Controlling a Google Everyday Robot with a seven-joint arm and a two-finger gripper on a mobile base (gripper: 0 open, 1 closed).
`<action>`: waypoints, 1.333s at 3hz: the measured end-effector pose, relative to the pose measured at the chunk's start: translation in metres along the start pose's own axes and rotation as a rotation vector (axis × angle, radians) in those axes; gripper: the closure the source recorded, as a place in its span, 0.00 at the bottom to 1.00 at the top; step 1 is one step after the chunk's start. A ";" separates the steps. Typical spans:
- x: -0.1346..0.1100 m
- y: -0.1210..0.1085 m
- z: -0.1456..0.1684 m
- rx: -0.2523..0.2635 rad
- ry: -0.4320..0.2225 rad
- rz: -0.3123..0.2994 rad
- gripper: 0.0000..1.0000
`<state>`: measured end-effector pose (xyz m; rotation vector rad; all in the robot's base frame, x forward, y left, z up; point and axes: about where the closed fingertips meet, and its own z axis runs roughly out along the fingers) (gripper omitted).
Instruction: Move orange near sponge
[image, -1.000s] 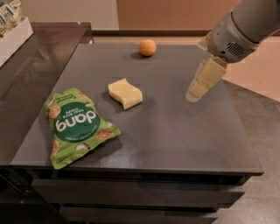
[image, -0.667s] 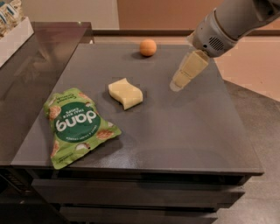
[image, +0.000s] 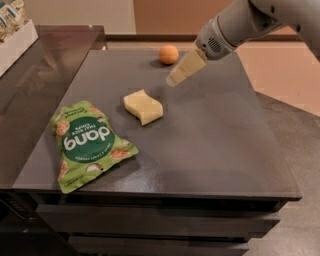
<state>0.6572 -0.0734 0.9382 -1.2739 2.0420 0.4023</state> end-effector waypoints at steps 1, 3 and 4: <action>-0.011 -0.024 0.027 0.041 -0.058 0.090 0.00; -0.021 -0.062 0.064 0.074 -0.222 0.163 0.00; -0.019 -0.073 0.074 0.041 -0.334 0.192 0.00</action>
Offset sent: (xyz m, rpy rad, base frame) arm 0.0981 0.0191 -0.0253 0.2673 -0.0677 -0.2148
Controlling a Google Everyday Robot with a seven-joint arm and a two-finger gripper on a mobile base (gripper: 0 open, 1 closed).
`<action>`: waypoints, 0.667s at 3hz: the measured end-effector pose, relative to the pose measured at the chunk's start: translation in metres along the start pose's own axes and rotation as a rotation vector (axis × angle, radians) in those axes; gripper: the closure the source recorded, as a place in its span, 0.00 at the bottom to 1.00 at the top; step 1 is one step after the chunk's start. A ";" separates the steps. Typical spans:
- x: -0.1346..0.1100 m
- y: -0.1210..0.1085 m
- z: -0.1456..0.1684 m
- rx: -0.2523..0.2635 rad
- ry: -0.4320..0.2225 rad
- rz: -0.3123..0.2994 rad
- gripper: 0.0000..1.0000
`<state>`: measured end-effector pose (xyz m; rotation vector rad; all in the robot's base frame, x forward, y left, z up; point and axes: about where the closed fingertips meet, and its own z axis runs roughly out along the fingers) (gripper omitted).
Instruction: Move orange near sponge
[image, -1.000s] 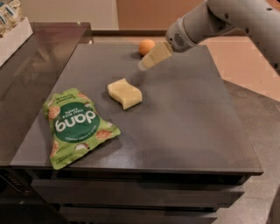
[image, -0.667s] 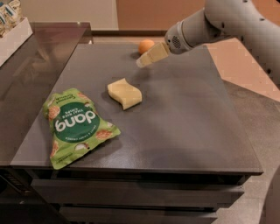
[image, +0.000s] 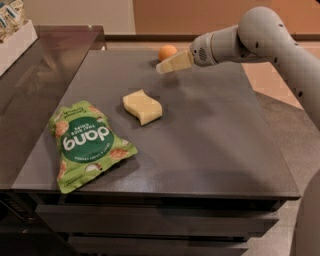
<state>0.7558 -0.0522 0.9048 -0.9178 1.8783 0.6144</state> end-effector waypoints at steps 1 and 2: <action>0.001 0.002 0.003 -0.013 -0.008 0.006 0.00; 0.001 0.004 0.008 0.000 -0.014 -0.034 0.00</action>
Offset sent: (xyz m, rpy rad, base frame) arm 0.0009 0.0075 -0.0039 -0.0340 -0.0890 0.0121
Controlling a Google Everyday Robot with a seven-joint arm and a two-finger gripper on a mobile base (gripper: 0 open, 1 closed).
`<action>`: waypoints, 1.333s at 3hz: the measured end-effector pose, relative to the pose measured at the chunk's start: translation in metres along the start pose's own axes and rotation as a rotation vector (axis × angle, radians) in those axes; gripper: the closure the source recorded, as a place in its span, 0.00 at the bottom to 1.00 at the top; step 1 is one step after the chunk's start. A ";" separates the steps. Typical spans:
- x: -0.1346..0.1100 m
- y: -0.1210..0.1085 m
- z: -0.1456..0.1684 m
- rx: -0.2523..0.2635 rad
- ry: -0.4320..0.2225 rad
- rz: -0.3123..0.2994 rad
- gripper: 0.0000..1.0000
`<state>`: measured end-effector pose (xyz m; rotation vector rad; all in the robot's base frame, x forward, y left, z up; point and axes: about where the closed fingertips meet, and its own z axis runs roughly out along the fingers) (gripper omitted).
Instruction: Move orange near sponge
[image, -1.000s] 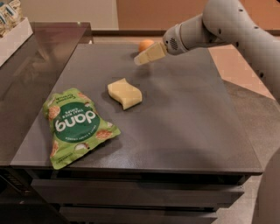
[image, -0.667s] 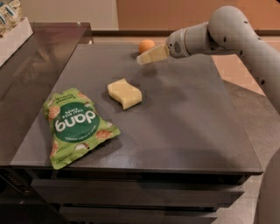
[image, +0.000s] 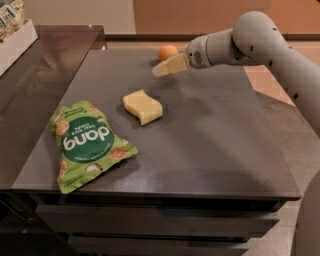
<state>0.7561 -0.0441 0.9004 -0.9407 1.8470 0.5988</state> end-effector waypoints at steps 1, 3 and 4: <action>0.001 -0.002 0.005 0.052 -0.009 -0.053 0.00; 0.001 -0.022 0.020 0.161 0.006 -0.031 0.00; 0.000 -0.032 0.027 0.194 0.057 0.017 0.00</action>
Offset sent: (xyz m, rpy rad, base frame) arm 0.0282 -0.0063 -0.0118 -0.0784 -0.1117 -0.1504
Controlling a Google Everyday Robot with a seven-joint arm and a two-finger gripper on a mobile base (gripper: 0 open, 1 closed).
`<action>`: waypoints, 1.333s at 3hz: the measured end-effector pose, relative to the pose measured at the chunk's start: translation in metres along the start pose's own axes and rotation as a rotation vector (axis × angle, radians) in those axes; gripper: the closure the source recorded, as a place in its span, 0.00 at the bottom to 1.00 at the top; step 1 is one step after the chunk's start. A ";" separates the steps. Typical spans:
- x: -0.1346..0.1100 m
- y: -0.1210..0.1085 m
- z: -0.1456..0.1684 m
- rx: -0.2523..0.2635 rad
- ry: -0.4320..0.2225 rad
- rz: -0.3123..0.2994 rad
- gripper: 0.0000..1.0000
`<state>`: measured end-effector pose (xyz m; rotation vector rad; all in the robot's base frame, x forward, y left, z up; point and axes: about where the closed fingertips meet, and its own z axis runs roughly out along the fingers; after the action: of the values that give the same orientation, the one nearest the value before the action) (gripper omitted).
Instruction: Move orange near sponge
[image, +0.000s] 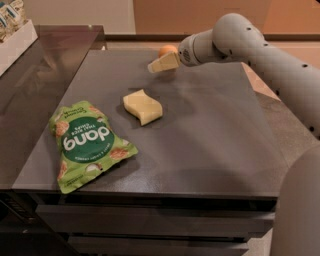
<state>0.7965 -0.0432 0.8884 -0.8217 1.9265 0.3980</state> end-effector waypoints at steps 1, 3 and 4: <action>0.007 -0.003 0.007 0.016 0.016 0.037 0.00; 0.016 -0.015 0.026 0.043 -0.001 0.077 0.00; 0.013 -0.020 0.035 0.052 -0.005 0.085 0.00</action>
Offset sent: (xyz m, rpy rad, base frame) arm 0.0215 -0.0068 -0.0294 0.0482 0.0367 -0.0917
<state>0.8293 -0.0416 0.8615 -0.7063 1.9639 0.3982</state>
